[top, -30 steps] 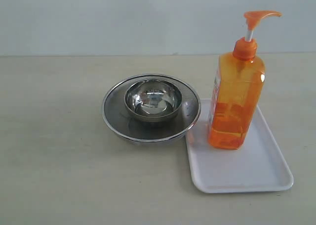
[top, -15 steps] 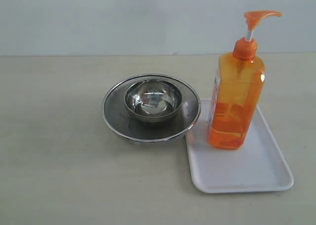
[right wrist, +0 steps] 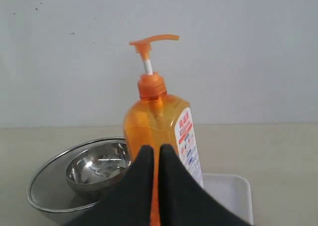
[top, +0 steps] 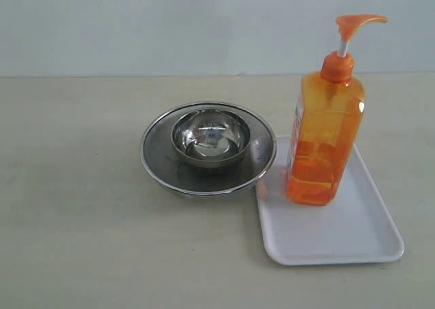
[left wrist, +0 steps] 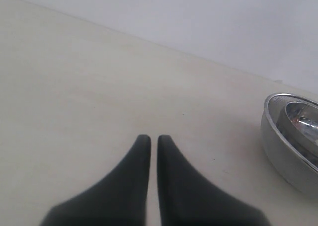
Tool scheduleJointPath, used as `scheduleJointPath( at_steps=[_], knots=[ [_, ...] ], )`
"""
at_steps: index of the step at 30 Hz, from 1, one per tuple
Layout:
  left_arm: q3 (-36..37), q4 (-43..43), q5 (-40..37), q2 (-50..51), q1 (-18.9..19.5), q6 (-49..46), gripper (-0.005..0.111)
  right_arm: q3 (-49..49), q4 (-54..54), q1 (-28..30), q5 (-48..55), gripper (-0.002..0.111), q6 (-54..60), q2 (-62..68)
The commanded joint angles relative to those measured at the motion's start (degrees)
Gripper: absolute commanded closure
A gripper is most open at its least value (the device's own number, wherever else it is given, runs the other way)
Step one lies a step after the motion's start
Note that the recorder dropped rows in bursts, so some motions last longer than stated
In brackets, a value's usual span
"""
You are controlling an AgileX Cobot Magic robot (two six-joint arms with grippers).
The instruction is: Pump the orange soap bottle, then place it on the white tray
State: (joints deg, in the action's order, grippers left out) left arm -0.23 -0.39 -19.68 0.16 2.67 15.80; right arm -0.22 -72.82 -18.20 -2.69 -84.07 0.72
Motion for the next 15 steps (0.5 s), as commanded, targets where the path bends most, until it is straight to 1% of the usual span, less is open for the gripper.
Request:
scheduleJointPath(
  at_steps=[1,2,3,15],
  knots=[
    [0.23,-0.58,0.17,-0.16,0.12,-0.21,0.102,-1.13,-14.47,-0.1,-2.21,0.108,-12.6,-0.26],
    [0.23,-0.58,0.17,-0.16,0.12,-0.21,0.102,-1.13,-25.06,-0.1,-2.45,0.108,-22.57,-0.26],
    [0.23,-0.58,0.17,-0.16,0.12,-0.21,0.102,-1.01,-27.13,-0.1,-0.9,0.108,-28.86,-0.26],
    [0.23,-0.58,0.17,-0.16,0.12,-0.21,0.102,-1.01,-27.13,-0.1,-2.02,0.108,-27.59,-0.16]
  ],
)
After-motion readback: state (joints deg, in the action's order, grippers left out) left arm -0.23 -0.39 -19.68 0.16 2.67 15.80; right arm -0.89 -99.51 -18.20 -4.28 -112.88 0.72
